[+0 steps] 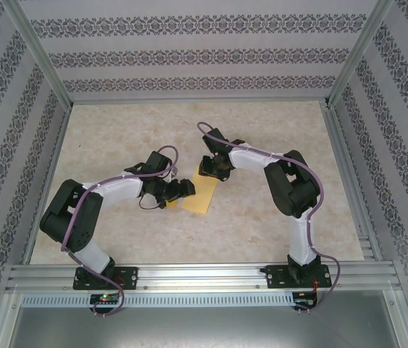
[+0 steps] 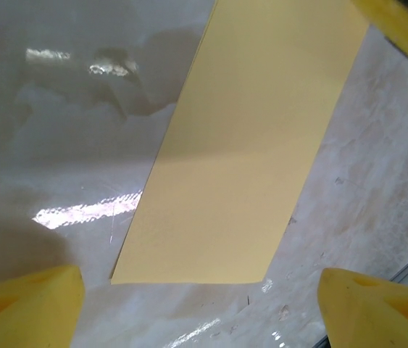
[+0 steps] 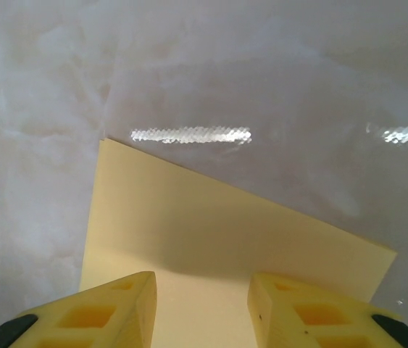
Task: Fold a paper plane with a square sheet of paper (pick it up from the middle)
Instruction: Fold the triangle a second time at the center of the table.
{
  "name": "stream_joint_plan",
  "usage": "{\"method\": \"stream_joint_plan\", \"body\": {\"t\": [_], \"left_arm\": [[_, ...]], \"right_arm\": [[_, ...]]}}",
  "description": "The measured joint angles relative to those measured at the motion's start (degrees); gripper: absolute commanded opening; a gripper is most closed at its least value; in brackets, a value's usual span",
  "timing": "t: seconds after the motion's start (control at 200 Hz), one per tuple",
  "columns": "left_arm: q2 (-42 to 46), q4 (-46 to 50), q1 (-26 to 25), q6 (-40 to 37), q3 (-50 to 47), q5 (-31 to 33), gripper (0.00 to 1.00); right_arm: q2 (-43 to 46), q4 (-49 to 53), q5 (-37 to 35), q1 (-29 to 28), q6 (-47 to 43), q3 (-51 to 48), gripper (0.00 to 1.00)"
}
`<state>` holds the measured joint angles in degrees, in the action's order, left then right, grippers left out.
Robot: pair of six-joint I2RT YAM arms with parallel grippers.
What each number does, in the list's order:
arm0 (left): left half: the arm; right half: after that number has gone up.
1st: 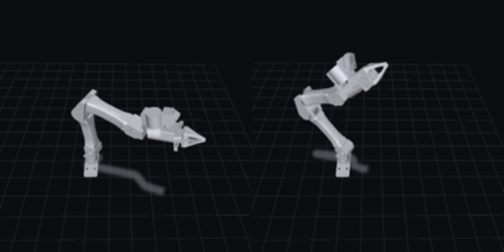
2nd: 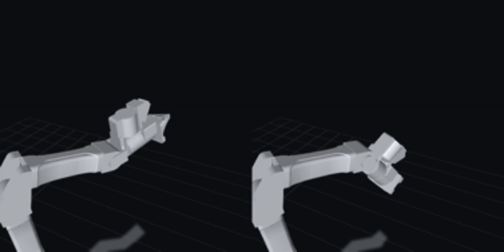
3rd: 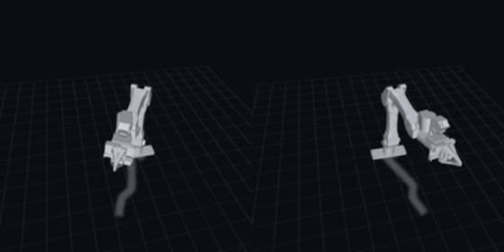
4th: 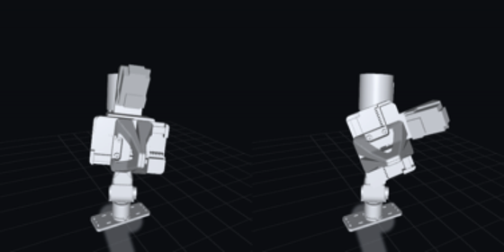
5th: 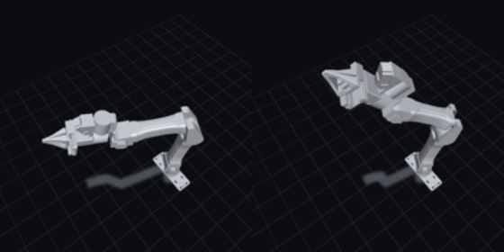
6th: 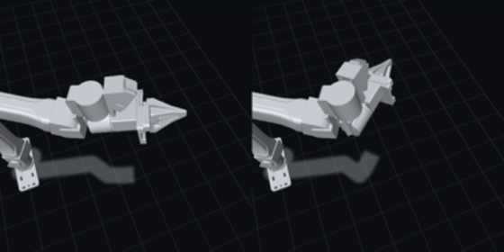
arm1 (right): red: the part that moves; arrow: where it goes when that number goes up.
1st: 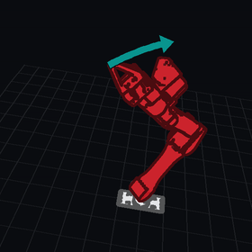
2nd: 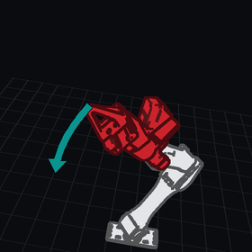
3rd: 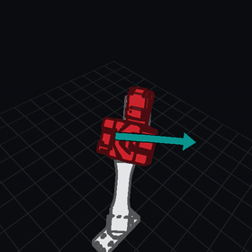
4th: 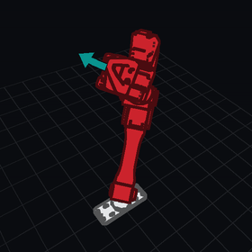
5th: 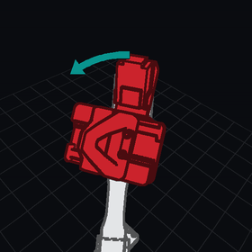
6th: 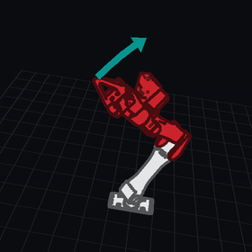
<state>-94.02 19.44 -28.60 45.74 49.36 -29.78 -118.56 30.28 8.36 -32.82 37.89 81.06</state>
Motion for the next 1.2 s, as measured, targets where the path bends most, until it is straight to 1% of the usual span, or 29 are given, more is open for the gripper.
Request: {"method": "stream_joint_plan", "body": {"t": [0.205, 0.33, 0.674, 1.009, 1.199], "left_arm": [[-1.3, 1.3, -1.2, 0.0, 0.7, -0.9, 0.83], [-1.5, 1.7, -1.8, 0.0, 1.8, -1.3, 0.8], [-4.0, 2.8, -2.3, 0.0, 3.8, -0.8, 0.83], [-5.1, 5.0, -2.8, 0.0, 5.8, 0.3, 0.83], [-6.1, 5.3, -3.8, 0.0, 7.1, 0.3, 0.77]], "right_arm": [[-0.1, -1.6, 1.8, 0.7, 0.0, -0.5, 0.39], [-0.1, -2.1, 2.1, 0.8, 0.0, -0.7, 0.38], [0.2, -3.9, 3.2, 1.1, 0.0, -2.1, 0.37], [0.9, -6.4, 5.2, 1.9, 0.0, -4.1, 0.36], [0.9, -6.6, 5.2, 1.9, 0.0, -4.3, 0.36]]}}
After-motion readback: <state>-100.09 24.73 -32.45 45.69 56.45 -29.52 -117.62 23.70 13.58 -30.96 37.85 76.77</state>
